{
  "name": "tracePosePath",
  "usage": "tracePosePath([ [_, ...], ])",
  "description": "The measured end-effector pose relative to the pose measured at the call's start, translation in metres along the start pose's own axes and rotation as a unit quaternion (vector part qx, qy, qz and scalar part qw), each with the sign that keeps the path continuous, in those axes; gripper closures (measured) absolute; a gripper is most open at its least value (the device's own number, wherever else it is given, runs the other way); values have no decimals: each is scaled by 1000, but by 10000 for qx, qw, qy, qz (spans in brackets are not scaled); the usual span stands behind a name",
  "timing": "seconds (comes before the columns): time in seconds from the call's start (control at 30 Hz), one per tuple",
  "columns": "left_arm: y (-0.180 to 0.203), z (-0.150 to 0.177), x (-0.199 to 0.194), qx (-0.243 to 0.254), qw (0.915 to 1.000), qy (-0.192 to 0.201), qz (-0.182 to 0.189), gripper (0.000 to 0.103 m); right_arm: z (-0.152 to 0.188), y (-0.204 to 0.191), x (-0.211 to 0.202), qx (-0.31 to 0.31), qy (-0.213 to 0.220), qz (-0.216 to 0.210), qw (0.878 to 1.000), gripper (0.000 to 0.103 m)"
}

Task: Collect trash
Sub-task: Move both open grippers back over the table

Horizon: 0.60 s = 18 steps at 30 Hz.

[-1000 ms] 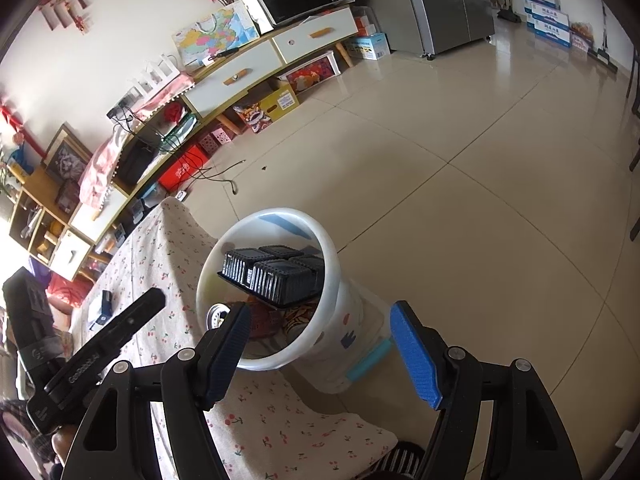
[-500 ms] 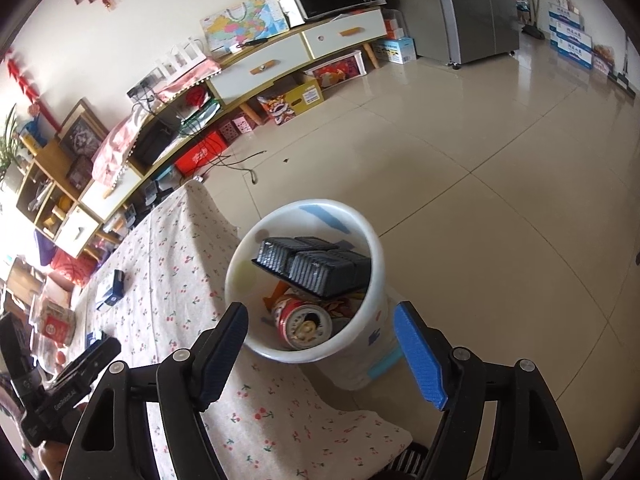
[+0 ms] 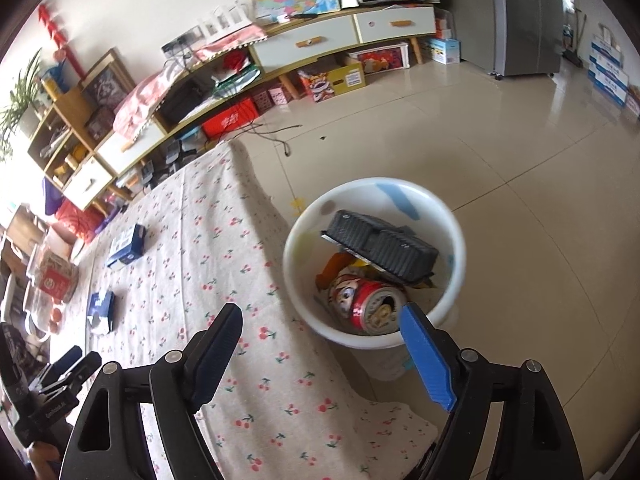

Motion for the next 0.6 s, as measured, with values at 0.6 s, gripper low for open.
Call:
tracePosePath([
  [0.6, -171, 37, -50, -1311, 9843, 5, -1179, 2, 51, -178, 64, -1634, -637, -379, 9838, 18],
])
Point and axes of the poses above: each gripper's, at about its wrist camera, not at the fingertips, and x roughly the way its jaws point, y to its right, z to its underside, the point moved 8 cm from there along x, roughly the way its jaws point, and after that the axes turned 3 degrees about x, right-handed, at the moved point
